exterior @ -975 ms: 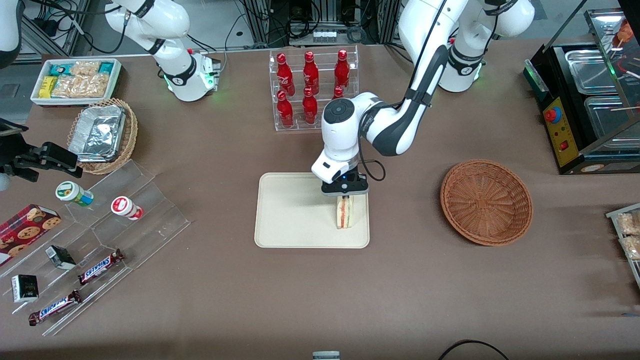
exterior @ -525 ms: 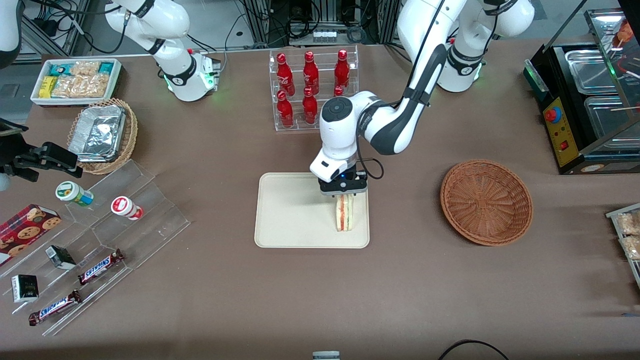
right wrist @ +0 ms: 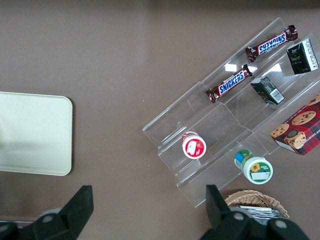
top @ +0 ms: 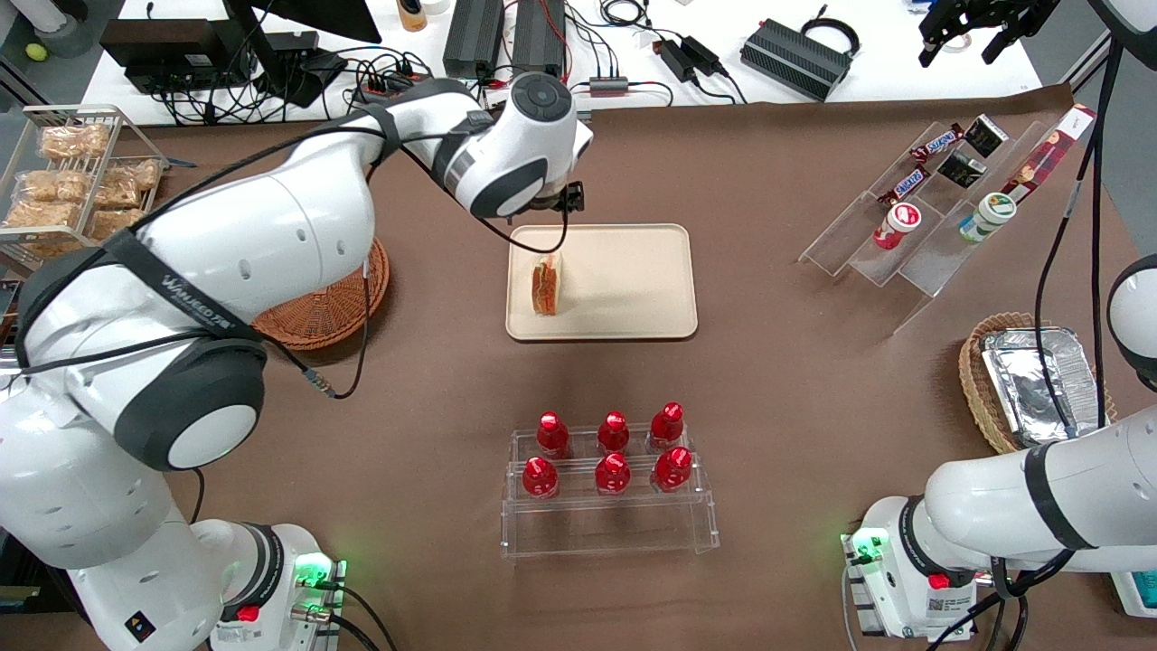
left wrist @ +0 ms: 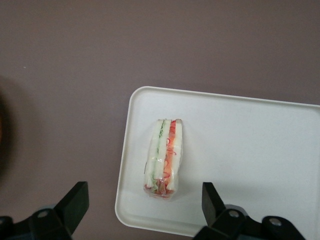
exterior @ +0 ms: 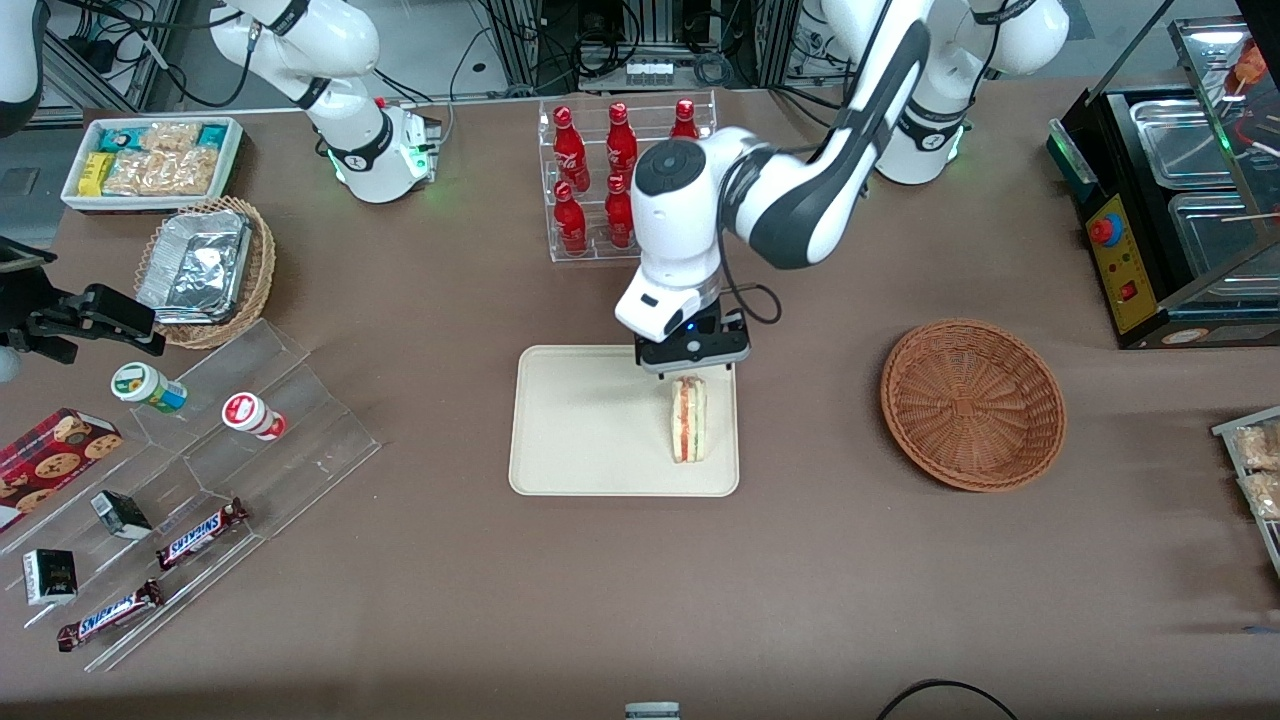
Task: Place sandwich from basket to tray
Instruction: 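Open the left gripper and raise it away from the sandwich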
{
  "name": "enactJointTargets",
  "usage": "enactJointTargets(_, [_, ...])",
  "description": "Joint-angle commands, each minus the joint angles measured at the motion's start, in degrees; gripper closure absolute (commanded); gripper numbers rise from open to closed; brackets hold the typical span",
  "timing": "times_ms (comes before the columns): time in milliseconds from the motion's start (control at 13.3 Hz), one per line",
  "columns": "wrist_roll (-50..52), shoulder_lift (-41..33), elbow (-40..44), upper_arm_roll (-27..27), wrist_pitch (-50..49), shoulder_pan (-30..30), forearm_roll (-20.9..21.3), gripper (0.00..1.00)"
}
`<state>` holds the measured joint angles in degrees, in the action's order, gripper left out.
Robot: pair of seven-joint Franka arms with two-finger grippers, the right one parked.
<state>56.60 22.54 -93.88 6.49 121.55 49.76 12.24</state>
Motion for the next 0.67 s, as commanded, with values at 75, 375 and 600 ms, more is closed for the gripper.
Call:
enactJointTargets(75, [0.4, -4.9, 1.8, 0.5, -7.4, -1.2, 0.0, 0.00])
enactJointTargets(375, [-4.3, -11.6, 1.9, 0.5, -10.4, -8.3, -4.4, 0.00])
enactJointTargets(600, [-12.2, -15.5, 2.8, 0.5, -16.9, -14.1, -6.5, 0.00])
